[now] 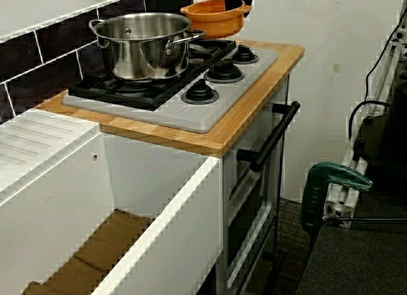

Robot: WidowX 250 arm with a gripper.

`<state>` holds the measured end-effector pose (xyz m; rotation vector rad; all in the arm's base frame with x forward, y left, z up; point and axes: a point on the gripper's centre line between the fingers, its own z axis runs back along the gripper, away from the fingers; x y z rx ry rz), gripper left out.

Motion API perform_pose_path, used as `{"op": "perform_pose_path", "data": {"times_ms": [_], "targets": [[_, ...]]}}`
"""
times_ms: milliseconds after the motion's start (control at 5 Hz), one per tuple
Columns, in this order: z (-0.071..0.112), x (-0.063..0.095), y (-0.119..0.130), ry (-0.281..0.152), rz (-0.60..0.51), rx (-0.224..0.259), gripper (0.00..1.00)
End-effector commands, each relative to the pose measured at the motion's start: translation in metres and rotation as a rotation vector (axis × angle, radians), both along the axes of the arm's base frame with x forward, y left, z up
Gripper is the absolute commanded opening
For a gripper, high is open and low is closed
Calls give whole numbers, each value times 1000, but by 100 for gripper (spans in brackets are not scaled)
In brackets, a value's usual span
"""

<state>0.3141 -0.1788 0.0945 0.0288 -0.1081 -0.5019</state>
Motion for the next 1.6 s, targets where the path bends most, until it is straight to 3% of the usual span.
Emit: {"op": "perform_pose_path", "data": {"times_ms": [0, 200, 600, 1200, 1400], "targets": [[21, 29, 0, -73, 20, -20, 0], [17, 38, 6, -71, 32, -12, 0], [1, 30, 2, -87, 19, 29, 0], [-12, 35, 0, -60, 27, 18, 0], [-17, 35, -3, -37, 32, 39, 16]]}}
